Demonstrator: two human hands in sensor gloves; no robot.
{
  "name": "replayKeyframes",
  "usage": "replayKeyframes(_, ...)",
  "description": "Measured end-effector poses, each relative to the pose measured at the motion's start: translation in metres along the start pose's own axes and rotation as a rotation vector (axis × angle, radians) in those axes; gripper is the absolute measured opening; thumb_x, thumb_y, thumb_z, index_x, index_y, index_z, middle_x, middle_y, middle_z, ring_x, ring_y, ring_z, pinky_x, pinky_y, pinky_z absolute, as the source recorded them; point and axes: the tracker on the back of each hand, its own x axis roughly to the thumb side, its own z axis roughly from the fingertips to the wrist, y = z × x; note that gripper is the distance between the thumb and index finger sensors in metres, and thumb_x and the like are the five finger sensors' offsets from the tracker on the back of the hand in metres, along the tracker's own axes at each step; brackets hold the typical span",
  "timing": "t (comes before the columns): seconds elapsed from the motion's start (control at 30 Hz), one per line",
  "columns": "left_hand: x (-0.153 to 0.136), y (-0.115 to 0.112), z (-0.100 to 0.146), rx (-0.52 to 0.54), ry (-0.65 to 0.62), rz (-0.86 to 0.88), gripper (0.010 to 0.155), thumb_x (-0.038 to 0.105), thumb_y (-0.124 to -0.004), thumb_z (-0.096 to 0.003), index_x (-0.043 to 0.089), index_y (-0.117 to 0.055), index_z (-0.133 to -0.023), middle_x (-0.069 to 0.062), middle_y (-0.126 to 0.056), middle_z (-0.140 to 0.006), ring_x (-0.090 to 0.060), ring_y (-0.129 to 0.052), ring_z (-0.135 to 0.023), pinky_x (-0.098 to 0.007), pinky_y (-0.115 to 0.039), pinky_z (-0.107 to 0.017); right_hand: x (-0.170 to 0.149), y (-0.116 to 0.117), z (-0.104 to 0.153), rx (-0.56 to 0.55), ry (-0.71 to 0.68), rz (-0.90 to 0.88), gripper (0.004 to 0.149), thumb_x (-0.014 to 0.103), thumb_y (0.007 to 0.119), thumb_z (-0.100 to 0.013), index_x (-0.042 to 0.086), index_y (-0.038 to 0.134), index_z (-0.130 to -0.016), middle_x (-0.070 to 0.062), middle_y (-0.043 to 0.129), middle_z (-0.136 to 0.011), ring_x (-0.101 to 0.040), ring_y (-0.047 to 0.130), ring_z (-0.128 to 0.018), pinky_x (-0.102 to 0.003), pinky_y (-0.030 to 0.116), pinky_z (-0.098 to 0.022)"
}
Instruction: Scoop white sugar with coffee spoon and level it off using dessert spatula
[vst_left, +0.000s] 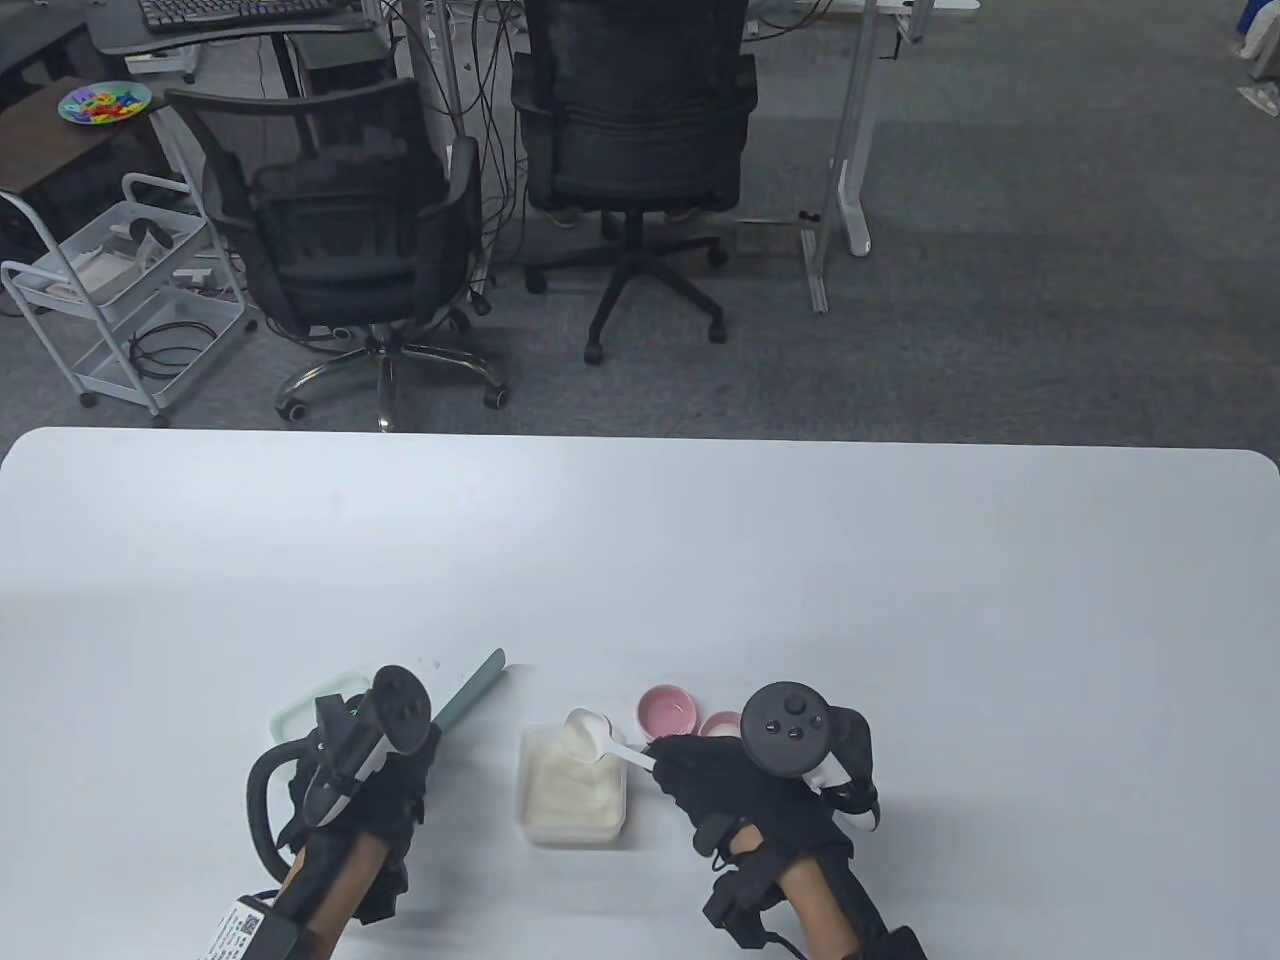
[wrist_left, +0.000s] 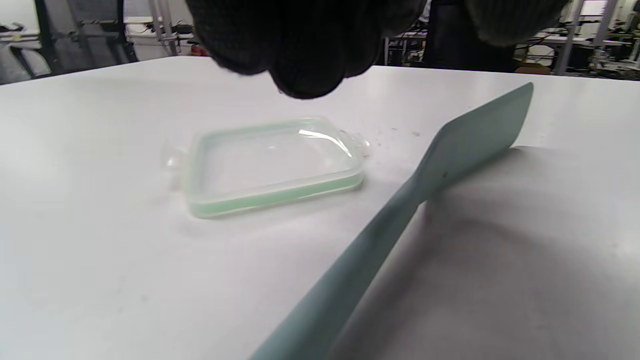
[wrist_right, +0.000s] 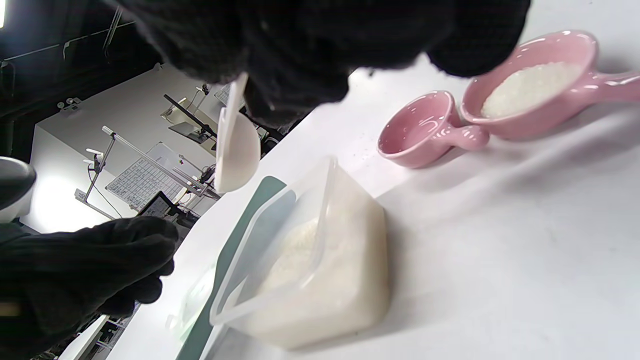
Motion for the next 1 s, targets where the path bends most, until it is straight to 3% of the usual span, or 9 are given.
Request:
replayKeyframes(0.2,0.0,-0.017,-0.011,-0.173,0.046,-0.108,0.061,0.063,-0.076,-0.0483,0.034,-0.067,-0.101,0.002,-0.088,-0.095,-0.019,-0.104,-0.069,-0.032,-0.09,-0.051,0.0,0.0,0.0,0.007,0.004,0.0,0.048,0.035,0.079,-0.051,0.009,0.086,-0.091,-0.003,0.097,-0.048,-0.02,0.089,-0.031,-0.051,0.076,-0.052)
replayKeyframes(0.37,0.006,-0.032,-0.017,-0.183,0.05,-0.163,0.059,0.063,-0.079,-0.0468,0.033,-0.073,-0.098,0.005,-0.093,-0.089,-0.018,-0.107,-0.064,-0.03,-0.092,-0.047,0.0,0.002,0.0,0.018,0.009,0.011,0.048,0.035,0.079,-0.051,0.009,0.085,-0.091,-0.004,0.097,-0.048,-0.02,0.089,-0.031,-0.051,0.076,-0.053)
replayKeyframes(0.53,0.019,-0.046,-0.017,-0.111,0.06,-0.253,0.052,0.057,-0.084,-0.0453,0.031,-0.081,-0.09,0.009,-0.096,-0.081,-0.017,-0.107,-0.061,-0.031,-0.092,-0.047,0.001,0.002,0.0,0.021,0.011,0.017,0.048,0.035,0.079,-0.051,0.009,0.085,-0.091,-0.004,0.097,-0.048,-0.02,0.089,-0.031,-0.051,0.076,-0.053)
replayKeyframes(0.67,0.024,-0.049,-0.015,-0.089,0.071,-0.296,0.053,0.058,-0.083,-0.0465,0.03,-0.08,-0.091,0.007,-0.095,-0.083,-0.017,-0.106,-0.063,-0.032,-0.091,-0.048,0.001,0.002,0.0,0.019,0.01,0.017,0.048,0.035,0.079,-0.051,0.009,0.085,-0.091,-0.004,0.097,-0.048,-0.02,0.089,-0.031,-0.051,0.075,-0.053)
replayKeyframes(0.77,0.023,-0.055,-0.017,-0.133,0.073,-0.293,0.052,0.058,-0.084,-0.0467,0.032,-0.079,-0.092,0.008,-0.093,-0.085,-0.016,-0.106,-0.065,-0.032,-0.091,-0.049,0.0,0.002,0.0,0.022,0.011,0.015,0.048,0.034,0.079,-0.051,0.009,0.085,-0.091,-0.004,0.097,-0.048,-0.02,0.089,-0.031,-0.051,0.075,-0.053)
replayKeyframes(1.0,0.015,-0.048,-0.02,-0.175,0.05,-0.21,0.049,0.056,-0.082,-0.0483,0.033,-0.081,-0.091,0.009,-0.093,-0.086,-0.015,-0.107,-0.067,-0.031,-0.092,-0.05,-0.002,-0.002,0.001,0.016,0.013,-0.014,0.048,0.034,0.079,-0.051,0.009,0.085,-0.091,-0.004,0.097,-0.048,-0.02,0.089,-0.032,-0.051,0.075,-0.053)
